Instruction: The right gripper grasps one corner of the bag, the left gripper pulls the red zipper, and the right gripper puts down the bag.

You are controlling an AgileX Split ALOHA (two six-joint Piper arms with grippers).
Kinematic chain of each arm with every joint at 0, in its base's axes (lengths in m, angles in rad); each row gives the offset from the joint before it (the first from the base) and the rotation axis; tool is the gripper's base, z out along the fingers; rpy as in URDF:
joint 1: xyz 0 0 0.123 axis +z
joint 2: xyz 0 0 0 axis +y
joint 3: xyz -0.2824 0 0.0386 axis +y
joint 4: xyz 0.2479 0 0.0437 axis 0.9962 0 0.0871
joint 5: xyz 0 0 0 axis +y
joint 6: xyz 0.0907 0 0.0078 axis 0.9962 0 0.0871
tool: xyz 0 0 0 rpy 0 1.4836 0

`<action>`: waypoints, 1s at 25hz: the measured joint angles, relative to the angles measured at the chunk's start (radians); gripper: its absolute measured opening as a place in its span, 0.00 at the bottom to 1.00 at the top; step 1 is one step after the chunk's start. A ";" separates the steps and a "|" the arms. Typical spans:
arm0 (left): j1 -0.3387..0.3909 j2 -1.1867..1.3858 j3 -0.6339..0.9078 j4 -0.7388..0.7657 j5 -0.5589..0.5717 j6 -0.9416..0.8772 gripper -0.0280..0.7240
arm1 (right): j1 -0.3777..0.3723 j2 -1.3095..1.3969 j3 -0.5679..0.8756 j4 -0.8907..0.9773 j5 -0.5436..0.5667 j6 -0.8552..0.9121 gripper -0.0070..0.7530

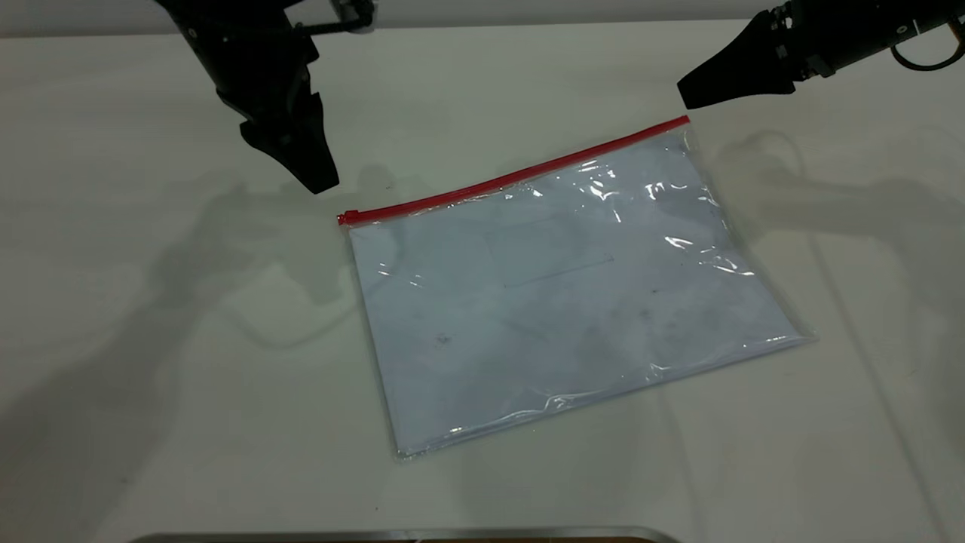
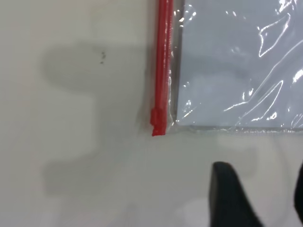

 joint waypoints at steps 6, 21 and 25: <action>0.000 -0.132 -0.023 0.082 0.045 -0.164 0.76 | -0.001 -0.176 0.000 -0.110 -0.058 0.099 0.92; 0.000 -0.727 -0.059 0.291 0.319 -0.621 0.76 | -0.002 -0.941 0.002 -0.349 -0.091 0.632 0.83; 0.000 -0.854 -0.059 0.308 0.397 -0.656 0.76 | -0.002 -1.074 0.002 -0.367 0.002 0.724 0.76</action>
